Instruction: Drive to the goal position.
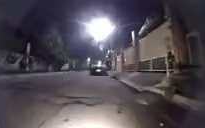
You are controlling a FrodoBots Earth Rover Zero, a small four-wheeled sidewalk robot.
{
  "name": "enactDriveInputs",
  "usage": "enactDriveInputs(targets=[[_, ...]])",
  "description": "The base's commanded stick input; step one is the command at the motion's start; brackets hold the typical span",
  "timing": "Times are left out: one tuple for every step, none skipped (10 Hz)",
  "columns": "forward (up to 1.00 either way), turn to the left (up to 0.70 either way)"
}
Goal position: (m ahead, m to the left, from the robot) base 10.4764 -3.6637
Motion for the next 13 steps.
enactDriveInputs(targets=[[0.5, 0.0], [0.5, 0.0], [0.5, 0.0], [0.5, 0.0], [0.5, 0.0], [0.5, 0.0], [0.5, 0.0], [0.5, 0.0], [0.5, 0.0], [0.5, 0.0], [0.5, 0.0], [0.5, 0.0], [0.5, 0.0]])
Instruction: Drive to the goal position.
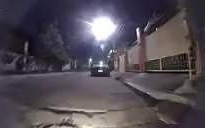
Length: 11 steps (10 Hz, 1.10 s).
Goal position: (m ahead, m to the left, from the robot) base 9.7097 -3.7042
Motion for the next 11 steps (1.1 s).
enactDriveInputs(targets=[[0.5, 0.0], [0.5, 0.0], [0.5, 0.0], [0.5, 0.0], [0.5, 0.0], [0.5, 0.0], [0.5, 0.0], [0.5, 0.0], [0.5, 0.0], [0.5, 0.0], [0.5, 0.0]])
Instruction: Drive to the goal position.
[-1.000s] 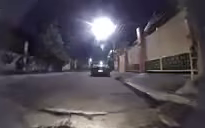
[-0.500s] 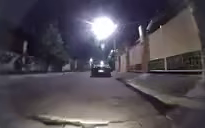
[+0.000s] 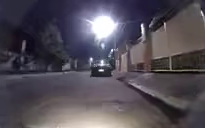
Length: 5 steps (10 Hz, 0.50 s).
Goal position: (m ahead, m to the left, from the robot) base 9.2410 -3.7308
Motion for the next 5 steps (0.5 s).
enactDriveInputs(targets=[[0.5, 0.0], [0.5, 0.4], [0.5, 0.5], [0.5, 0.5], [0.5, 0.5]])
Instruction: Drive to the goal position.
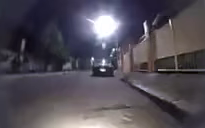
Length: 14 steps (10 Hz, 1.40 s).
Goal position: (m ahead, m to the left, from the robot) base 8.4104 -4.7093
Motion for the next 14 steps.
enactDriveInputs(targets=[[0.5, 0.5], [0.5, 0.5], [0.5, 0.5], [0.5, 0.28], [0.5, 0.0], [0.5, 0.0], [0.5, 0.0], [0.5, 0.0], [0.5, 0.0], [0.5, 0.0], [0.5, 0.0], [0.5, 0.0], [0.5, 0.0], [0.5, 0.0]])
